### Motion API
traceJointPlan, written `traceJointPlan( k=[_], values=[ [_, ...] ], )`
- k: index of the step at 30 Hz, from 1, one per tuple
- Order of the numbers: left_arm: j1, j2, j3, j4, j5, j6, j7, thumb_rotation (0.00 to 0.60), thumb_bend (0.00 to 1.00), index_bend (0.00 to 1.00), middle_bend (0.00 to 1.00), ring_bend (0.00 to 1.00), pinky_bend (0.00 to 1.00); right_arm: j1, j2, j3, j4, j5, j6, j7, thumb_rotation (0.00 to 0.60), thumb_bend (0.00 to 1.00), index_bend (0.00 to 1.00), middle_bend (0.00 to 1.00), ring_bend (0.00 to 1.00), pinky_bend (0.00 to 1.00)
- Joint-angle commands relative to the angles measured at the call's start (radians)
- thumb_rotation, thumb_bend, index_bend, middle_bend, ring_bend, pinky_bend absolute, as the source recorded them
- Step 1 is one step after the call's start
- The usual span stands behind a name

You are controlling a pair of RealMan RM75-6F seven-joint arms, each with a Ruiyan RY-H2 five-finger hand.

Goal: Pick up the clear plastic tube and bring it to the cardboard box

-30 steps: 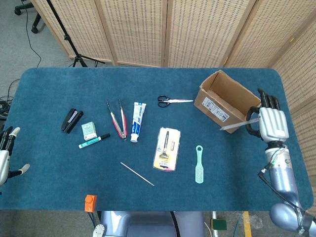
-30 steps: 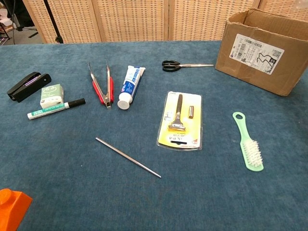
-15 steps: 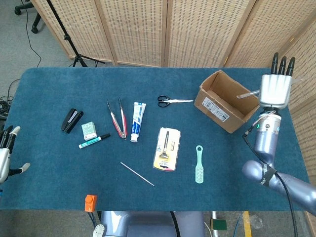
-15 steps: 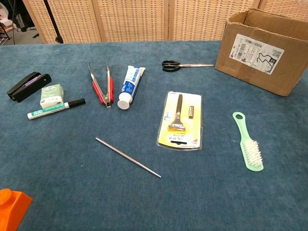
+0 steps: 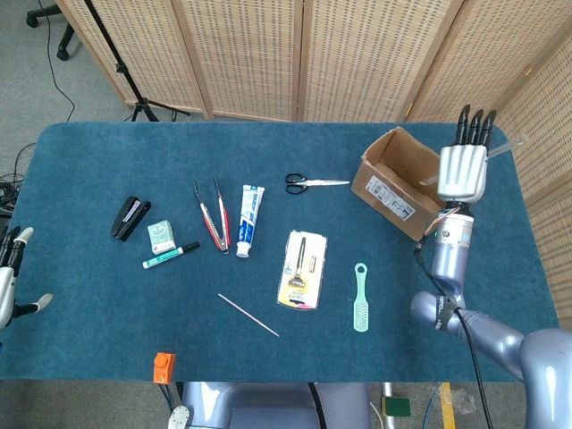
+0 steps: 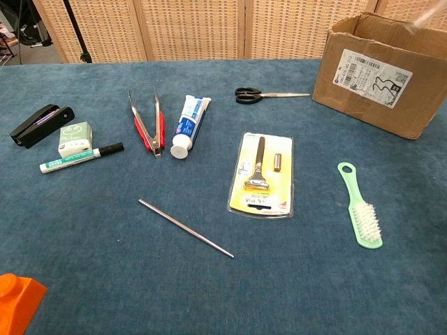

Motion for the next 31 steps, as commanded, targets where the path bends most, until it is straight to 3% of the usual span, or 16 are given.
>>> traceJointPlan(
  k=[1, 11, 16, 19, 23, 26, 31],
  values=[
    [0.000, 0.000, 0.002, -0.001, 0.002, 0.000, 0.001, 0.600, 0.00, 0.00, 0.00, 0.00, 0.00, -0.005, 0.004, 0.020, -0.022, -0.006, 0.006, 0.004, 0.600, 0.00, 0.00, 0.00, 0.00, 0.01],
    [0.003, 0.004, 0.003, -0.003, 0.006, 0.006, -0.006, 0.600, 0.00, 0.00, 0.00, 0.00, 0.00, -0.048, 0.081, 0.041, -0.134, -0.055, 0.059, 0.023, 0.600, 0.00, 0.00, 0.00, 0.00, 0.01],
    [0.006, 0.006, 0.007, -0.007, 0.015, 0.014, -0.010, 0.600, 0.00, 0.00, 0.00, 0.00, 0.00, -0.142, 0.195, 0.040, -0.342, -0.119, 0.136, 0.134, 0.600, 0.00, 0.00, 0.00, 0.00, 0.01],
    [0.008, 0.004, 0.010, -0.006, 0.022, 0.019, -0.008, 0.600, 0.00, 0.00, 0.00, 0.00, 0.00, -0.231, 0.270, 0.012, -0.467, -0.195, 0.161, 0.303, 0.600, 0.00, 0.00, 0.00, 0.00, 0.01],
    [0.011, -0.007, 0.018, 0.007, 0.039, 0.030, -0.001, 0.600, 0.00, 0.00, 0.00, 0.00, 0.00, -0.376, 0.357, -0.062, -0.571, -0.356, 0.143, 0.716, 0.600, 0.00, 0.00, 0.00, 0.00, 0.01],
    [0.015, -0.015, 0.026, 0.022, 0.061, 0.042, -0.009, 0.600, 0.00, 0.00, 0.00, 0.00, 0.00, -0.460, 0.391, -0.127, -0.561, -0.468, 0.137, 0.963, 0.600, 0.00, 0.00, 0.00, 0.00, 0.01],
    [0.024, -0.023, 0.035, 0.038, 0.082, 0.058, -0.024, 0.600, 0.00, 0.00, 0.00, 0.00, 0.00, -0.567, 0.376, -0.217, -0.482, -0.626, 0.198, 1.191, 0.600, 0.00, 0.00, 0.00, 0.00, 0.01]
  ],
)
